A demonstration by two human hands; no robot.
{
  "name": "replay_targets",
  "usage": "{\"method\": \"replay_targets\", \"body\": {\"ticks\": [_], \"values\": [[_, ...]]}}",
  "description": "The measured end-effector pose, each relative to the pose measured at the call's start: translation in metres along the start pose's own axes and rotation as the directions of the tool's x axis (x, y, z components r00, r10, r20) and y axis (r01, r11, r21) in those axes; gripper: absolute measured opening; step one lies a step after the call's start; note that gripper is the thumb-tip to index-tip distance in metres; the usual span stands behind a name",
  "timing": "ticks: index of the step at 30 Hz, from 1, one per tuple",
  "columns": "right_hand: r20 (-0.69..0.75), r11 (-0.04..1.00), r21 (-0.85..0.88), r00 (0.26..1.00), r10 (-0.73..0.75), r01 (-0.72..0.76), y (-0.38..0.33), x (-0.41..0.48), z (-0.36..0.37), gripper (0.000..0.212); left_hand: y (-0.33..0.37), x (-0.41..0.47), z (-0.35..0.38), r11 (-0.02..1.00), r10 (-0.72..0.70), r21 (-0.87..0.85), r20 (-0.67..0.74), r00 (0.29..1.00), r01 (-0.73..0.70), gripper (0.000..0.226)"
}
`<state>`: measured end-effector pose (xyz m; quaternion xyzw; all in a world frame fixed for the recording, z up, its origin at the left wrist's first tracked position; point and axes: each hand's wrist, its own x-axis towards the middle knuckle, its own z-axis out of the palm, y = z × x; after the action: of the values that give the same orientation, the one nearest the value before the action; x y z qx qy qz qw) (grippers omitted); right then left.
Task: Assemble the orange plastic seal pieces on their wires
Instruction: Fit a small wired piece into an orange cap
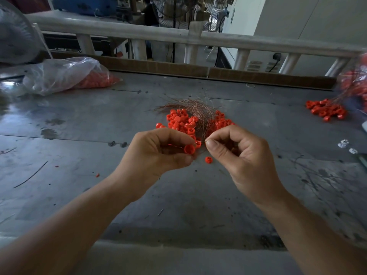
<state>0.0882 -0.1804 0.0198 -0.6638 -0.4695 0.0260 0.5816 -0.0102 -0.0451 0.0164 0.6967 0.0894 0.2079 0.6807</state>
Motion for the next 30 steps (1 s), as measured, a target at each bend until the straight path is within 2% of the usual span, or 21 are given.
{"method": "replay_targets", "body": {"ticks": [11,16,24,30], "values": [[-0.001,0.999,0.046,1.000,0.011,-0.011,-0.0012,-0.0011,0.0008,0.010,-0.0012,-0.0007,0.0004,0.998,0.025,-0.056,0.022,0.999,-0.024,0.026],[0.055,0.995,0.099,0.998,0.021,-0.027,-0.0008,-0.0001,0.0024,0.011,-0.0019,0.0008,0.0018,0.999,0.033,-0.013,0.033,0.999,-0.033,0.021],[0.085,1.000,-0.020,0.996,0.003,-0.001,0.0037,-0.0010,0.0052,0.015,-0.0013,0.0015,0.0041,0.997,0.072,-0.040,-0.025,0.997,-0.073,0.022],[0.103,0.999,-0.025,0.994,0.031,-0.029,0.0037,-0.0009,0.0042,0.013,-0.0014,0.0018,0.0040,0.996,0.075,-0.049,-0.020,0.997,-0.076,0.019]]}}
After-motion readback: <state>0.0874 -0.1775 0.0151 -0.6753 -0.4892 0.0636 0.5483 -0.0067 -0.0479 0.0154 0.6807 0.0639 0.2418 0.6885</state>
